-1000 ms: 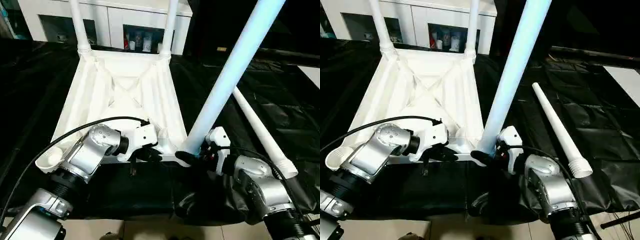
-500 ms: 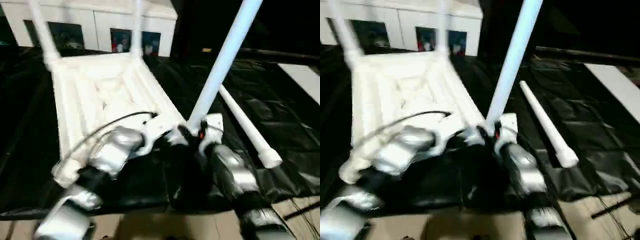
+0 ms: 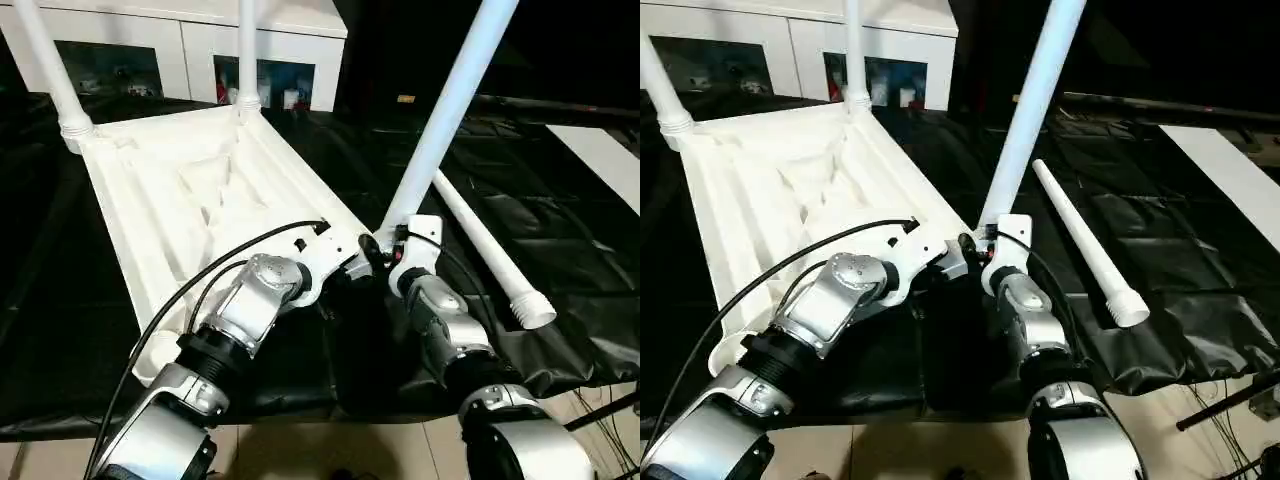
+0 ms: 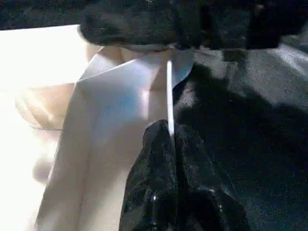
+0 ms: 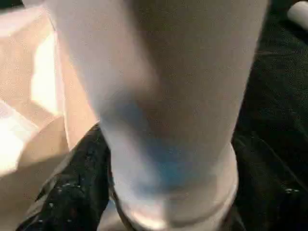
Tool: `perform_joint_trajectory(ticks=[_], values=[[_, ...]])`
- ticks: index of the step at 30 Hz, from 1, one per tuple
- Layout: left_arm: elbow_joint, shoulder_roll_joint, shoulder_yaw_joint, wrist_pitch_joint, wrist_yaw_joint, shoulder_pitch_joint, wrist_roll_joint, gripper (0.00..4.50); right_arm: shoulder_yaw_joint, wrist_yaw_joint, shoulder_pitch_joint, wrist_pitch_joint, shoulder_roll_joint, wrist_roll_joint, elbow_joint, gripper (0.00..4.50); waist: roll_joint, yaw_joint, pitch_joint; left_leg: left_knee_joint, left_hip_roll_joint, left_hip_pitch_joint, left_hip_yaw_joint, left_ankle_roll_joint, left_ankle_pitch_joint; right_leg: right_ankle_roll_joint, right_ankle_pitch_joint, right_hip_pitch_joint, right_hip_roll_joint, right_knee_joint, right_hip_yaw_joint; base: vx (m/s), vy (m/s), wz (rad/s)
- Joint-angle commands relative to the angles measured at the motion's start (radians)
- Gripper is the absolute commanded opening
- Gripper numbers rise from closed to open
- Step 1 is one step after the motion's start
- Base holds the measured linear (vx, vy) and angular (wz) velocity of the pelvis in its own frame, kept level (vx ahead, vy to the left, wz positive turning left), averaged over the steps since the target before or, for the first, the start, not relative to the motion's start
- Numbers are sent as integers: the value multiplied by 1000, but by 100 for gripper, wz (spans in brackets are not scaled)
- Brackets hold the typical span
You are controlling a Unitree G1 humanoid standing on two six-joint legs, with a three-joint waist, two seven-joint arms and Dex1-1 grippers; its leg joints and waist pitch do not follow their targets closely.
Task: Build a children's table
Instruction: Rotate leg to tighten
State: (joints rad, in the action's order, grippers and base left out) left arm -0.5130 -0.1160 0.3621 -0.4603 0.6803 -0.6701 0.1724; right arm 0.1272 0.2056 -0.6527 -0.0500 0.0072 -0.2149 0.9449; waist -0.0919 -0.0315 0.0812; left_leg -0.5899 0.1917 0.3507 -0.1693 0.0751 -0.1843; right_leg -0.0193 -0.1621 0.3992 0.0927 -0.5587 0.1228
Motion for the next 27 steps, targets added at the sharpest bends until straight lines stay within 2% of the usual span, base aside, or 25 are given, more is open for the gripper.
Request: perform_joint_trajectory(ticks=[1,2,3,5,6,7,8,9,10,11,12,13,14,16,17,18,20,22,24,27], values=[[37,-13,35,48,80,21,-25,0,-17,82,33,27,-31,-8,-42,380,2,1,-54,87,45,-13,22,-10,-417,-98,-516,-27,79,87,-50,0,0,0],[41,-19,35,47,89,22,-28,0,-25,101,44,33,-41,-5,-59,380,6,-5,-54,86,45,-15,20,-15,-406,-102,-508,-26,79,85,-53,0,0,0],[46,-27,35,47,99,24,-30,0,-37,136,63,45,-57,-3,-92,395,0,-8,-54,88,45,-11,16,-23,-369,-111,-480,-27,80,80,-59,0,0,0],[53,-37,39,62,119,26,-33,0,-51,178,86,58,-75,-3,-131,395,1,-14,-56,89,46,-7,13,-35,-320,-124,-438,-32,77,73,-63,0,0,0],[69,-62,38,74,155,34,-45,0,-82,271,141,83,-120,-9,-220,395,-7,-15,-56,88,46,-5,10,-44,-295,-131,-419,-33,76,70,-65,0,0,0],[76,-75,40,91,178,38,-50,0,-98,315,167,92,-143,-10,-261,395,-9,-26,-56,88,50,-6,9,-54,-273,-123,-416,-36,78,67,-67,0,0,0],[76,-75,40,91,178,38,-50,0,-98,315,167,92,-143,-10,-261,395,-8,-27,-55,87,50,-7,8,-56,-266,-129,-415,-32,80,67,-70,0,0,0],[82,-88,42,108,200,42,-56,0,-110,359,188,95,-164,-9,-291,395,-16,-22,-54,88,46,2,7,-58,-266,-127,-434,-34,76,66,-69,0,0,0],[92,-127,35,120,240,56,-64,0,-149,487,259,88,-239,-13,-385,395,-19,-26,-54,86,45,2,8,-56,-271,-109,-482,-32,79,68,-70,0,0,0],[97,-133,34,120,249,59,-68,0,-154,506,269,89,-251,-16,-400,395,-17,-33,-55,83,42,-2,7,-60,-271,-96,-494,-32,79,70,-70,0,0,0],[131,-171,28,136,306,79,-91,0,-178,599,321,106,-309,-33,-478,395,-18,-39,-53,83,47,-7,4,-68,-257,-92,-488,-27,80,70,-76,52,-33,13],[131,-171,28,136,306,79,-91,0,-178,599,321,106,-309,-33,-478,395,-23,-45,-59,80,47,-10,0,-79,-233,-98,-457,-29,79,64,-78,52,-33,13],[154,-189,27,159,353,91,-112,0,-187,636,338,124,-329,-45,-509,395,-23,-44,-59,81,47,-10,-2,-83,-221,-109,-443,-26,76,62,-79,58,-36,14],[208,-239,37,162,448,117,-143,0,-203,705,363,157,-364,-65,-557,395,-18,-40,-63,85,45,13,4,-88,-173,-114,-409,-43,74,51,-75,0,0,0],[208,-239,37,162,448,117,-143,0,-203,705,363,157,-364,-65,-557,395,-20,-40,-66,83,46,12,4,-89,-160,-118,-389,-44,73,49,-75,0,0,0],[236,-265,41,148,485,124,-153,0,-213,735,375,177,-381,-71,-590,395,-14,-38,-65,83,49,5,3,-92,-145,-140,-346,-37,70,45,-76,0,0,0],[246,-273,39,139,497,123,-159,0,-216,746,376,185,-388,-70,-602,395,-16,-36,-64,82,49,6,1,-98,-122,-171,-280,-39,67,36,-77,0,0,0],[245,-278,34,152,508,116,-165,0,-219,747,376,177,-388,-65,-607,395,-15,-38,-67,80,51,-2,-2,-99,-116,-204,-231,-36,66,30,-78,0,0,0],[245,-285,36,167,523,117,-171,0,-230,754,381,168,-384,-58,-614,395,-15,-39,-66,81,49,-1,-3,-92,-131,-205,-240,-38,66,30,-80,0,0,0],[256,-286,45,168,547,126,-181,0,-254,770,385,163,-373,-45,-623,395,-14,-41,-67,81,47,0,-4,-79,-154,-189,-278,-40,68,35,-82,0,0,0]])
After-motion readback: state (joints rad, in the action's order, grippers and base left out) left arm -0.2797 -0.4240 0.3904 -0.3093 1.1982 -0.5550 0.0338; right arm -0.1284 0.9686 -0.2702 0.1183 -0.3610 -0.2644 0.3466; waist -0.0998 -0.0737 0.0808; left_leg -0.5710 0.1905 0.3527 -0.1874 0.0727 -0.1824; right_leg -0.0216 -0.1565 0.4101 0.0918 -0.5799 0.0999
